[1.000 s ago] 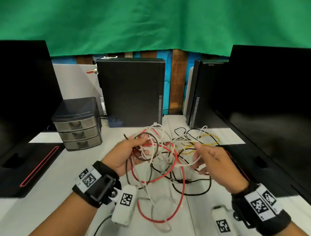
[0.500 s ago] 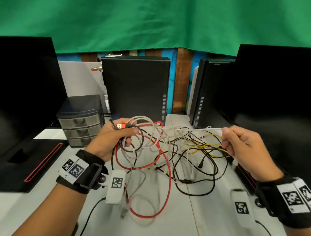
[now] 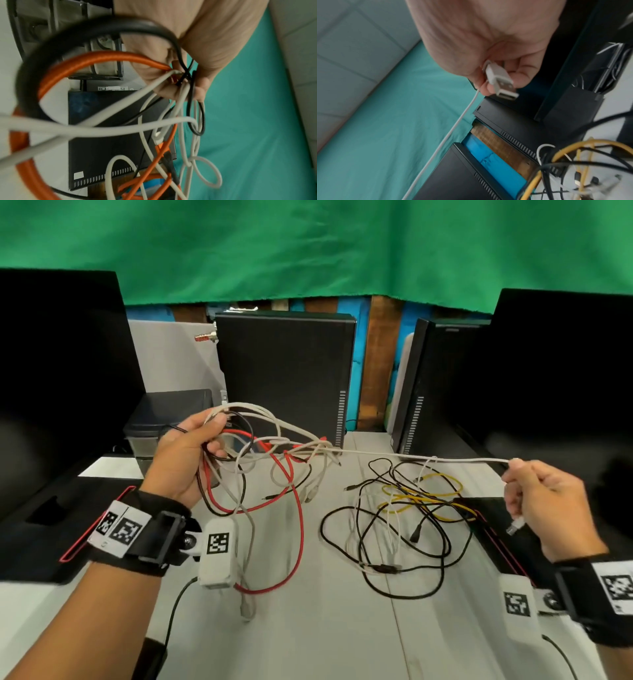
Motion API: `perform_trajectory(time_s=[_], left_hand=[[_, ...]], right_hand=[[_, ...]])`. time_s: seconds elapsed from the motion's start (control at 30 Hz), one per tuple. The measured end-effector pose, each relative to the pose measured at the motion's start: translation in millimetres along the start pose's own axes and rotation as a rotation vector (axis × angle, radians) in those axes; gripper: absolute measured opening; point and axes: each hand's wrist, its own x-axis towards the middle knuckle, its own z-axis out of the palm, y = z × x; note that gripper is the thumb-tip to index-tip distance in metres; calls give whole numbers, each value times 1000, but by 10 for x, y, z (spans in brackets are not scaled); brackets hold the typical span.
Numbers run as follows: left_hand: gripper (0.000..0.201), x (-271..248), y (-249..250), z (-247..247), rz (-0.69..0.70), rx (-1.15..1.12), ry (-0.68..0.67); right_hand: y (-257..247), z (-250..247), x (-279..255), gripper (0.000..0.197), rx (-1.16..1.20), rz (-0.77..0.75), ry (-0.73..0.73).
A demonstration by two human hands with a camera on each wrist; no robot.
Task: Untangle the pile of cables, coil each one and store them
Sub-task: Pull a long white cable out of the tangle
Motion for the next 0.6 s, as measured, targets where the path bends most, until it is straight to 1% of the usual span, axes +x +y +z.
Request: perform_trajectory(time_s=[0.07,0.1,0.23,0.33,0.4,0.43,0.5,0.53,0.57,0.6], left_hand=[[39,32,24,-61,2,-49,27],[37,52,37,-97,4,-80,54],[21,137,23,-178,-38,-117,251],[26,199,6,-320,-7,-88,379],[24,224,47,-414,61,-86,437],[18,234,84,-462,88,-90,461],[10,242,156,-568,112,-92,493],[11,238,184,-619,120,-98,509],[14,234,205,-674,122,-95,520],[16,232,220,-710,118,-99,528]], right_hand=[[-16,42,-23,33,-7,23,-9],[-30,56,-33,33,-7,24,9],[-49,95,-27,32,67,-26,164],[-60,109,-12,32,137,-45,245],[19,24,61,32,217,-25,316],[101,-79,105,31,235,22,346],[434,-354,296,34,215,37,345],[589,-464,426,37,175,39,359],[615,-488,449,34,141,45,369],[555,-434,419,26,123,80,332]])
